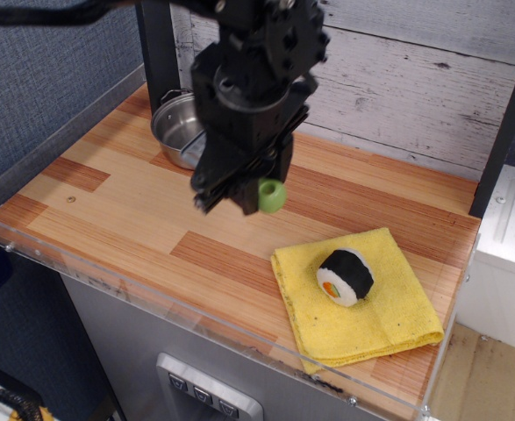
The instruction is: Put the spatula to the left of the cloth.
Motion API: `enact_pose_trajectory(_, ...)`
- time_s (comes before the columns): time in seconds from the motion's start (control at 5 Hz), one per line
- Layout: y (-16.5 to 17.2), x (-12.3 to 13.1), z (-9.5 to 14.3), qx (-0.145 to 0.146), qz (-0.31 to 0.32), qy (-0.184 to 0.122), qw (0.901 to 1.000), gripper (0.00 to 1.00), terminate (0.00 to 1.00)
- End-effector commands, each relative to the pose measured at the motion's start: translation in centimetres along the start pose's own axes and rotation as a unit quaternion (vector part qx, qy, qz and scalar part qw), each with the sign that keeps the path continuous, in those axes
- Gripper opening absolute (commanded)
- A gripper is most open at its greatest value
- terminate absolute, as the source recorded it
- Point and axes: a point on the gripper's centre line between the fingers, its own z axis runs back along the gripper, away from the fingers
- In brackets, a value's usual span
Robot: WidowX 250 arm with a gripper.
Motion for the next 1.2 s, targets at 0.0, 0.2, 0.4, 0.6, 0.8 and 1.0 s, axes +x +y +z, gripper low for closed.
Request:
enact_pose_trajectory(0.0,3.8,1.4,-0.2,0.032,0.087,-0.043,0.9948,0.0,0.0)
enact_pose_trajectory(0.2,4.8,1.9,-1.6,0.051,0.108,-0.048,0.9917,0.0,0.0)
enact_pose_trajectory(0.4,4.5,2.4,-3.0,0.069,0.108,-0.053,0.9903,0.0,0.0)
enact_pose_trajectory(0.6,4.1,2.7,-4.0,0.077,0.108,-0.06,0.9894,0.0,0.0)
enact_pose_trajectory(0.8,4.5,2.5,-5.1,0.107,0.091,-0.074,0.9873,0.0,0.0)
enact_pose_trajectory(1.0,4.4,2.4,-7.0,0.118,0.074,-0.073,0.9876,0.0,0.0)
